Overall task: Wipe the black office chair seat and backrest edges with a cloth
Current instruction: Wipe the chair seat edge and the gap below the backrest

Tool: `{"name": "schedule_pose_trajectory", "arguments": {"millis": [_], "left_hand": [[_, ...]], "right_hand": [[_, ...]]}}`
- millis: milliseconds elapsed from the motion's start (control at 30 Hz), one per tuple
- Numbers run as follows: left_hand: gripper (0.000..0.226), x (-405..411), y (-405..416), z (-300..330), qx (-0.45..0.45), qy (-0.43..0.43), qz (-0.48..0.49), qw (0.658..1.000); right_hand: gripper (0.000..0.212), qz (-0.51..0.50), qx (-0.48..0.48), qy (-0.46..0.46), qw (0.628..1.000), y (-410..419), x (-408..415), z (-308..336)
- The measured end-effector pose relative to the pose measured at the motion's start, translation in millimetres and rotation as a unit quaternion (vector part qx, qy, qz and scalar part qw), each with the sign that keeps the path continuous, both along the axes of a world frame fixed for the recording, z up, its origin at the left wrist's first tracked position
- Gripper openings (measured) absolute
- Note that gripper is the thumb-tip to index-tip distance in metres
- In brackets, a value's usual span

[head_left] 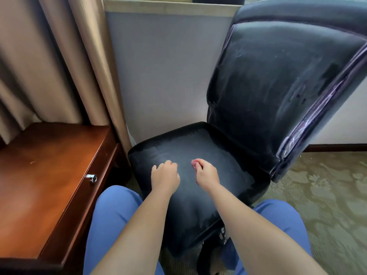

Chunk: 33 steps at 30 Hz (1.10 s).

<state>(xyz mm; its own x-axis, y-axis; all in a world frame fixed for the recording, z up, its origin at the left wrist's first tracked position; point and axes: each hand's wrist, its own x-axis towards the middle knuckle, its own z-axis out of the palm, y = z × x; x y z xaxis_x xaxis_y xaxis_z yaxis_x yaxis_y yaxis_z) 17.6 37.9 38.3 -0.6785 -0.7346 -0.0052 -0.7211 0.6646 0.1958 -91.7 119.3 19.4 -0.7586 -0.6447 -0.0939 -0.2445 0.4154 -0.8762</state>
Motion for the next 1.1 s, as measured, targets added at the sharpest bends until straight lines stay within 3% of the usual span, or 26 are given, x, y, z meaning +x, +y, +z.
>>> {"name": "schedule_pose_trajectory", "arguments": {"millis": [433, 1100], "left_hand": [[0.036, -5, 36, 0, -0.017, -0.057, -0.063, 0.996], [0.035, -28, 68, 52, -0.085, -0.047, -0.120, 0.988]], "right_hand": [[0.024, -0.017, -0.017, -0.010, 1.000, 38, 12, -7], [0.025, -0.111, -0.097, 0.022, 0.989, 97, -9, 45]]}}
